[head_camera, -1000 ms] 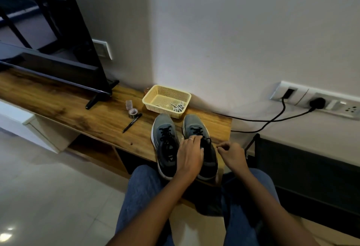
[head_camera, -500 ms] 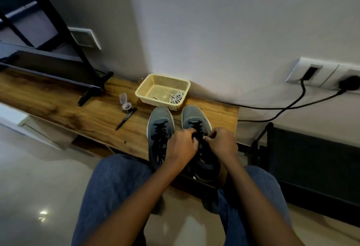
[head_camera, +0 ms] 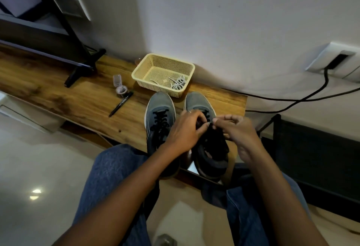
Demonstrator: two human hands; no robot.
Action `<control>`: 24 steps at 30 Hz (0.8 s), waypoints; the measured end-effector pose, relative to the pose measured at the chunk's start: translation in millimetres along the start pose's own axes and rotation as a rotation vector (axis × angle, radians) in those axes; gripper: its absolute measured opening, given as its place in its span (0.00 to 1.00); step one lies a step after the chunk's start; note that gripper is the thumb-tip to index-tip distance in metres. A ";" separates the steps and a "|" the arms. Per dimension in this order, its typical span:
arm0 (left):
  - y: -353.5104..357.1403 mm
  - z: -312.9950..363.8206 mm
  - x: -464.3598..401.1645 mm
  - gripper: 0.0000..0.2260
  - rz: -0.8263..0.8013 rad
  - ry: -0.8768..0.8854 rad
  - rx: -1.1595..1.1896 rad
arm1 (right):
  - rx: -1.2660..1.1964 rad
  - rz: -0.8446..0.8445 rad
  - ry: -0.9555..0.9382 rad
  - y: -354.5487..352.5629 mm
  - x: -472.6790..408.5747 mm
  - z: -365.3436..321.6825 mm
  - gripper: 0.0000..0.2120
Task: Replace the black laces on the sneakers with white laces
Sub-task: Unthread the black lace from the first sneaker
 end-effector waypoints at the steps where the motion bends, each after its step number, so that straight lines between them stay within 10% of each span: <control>1: 2.0 -5.6 -5.0 0.05 -0.039 -0.032 0.048 | -0.042 -0.035 -0.004 2.2 1.6 -8.0 0.02; 8: -0.3 -8.3 -22.5 0.04 -0.038 -0.187 0.742 | -0.082 -0.151 -0.141 21.1 -7.6 -56.3 0.04; 15: 0.2 5.9 -21.4 0.17 -0.252 0.024 -0.228 | -0.215 -0.213 -0.165 7.6 -7.9 -52.5 0.14; 24: -8.9 8.4 -22.3 0.11 -0.137 0.042 -0.274 | -0.350 -0.063 -0.261 -19.0 -11.3 -55.8 0.19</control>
Point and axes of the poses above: each hand's wrist, its own x-axis away from the middle knuckle, its own y-axis out of the palm, z = x × y, the point moved 10 cm from there along -x, towards the middle knuckle, and after that the axes turned 7 degrees about y, right-handed, at the moved point
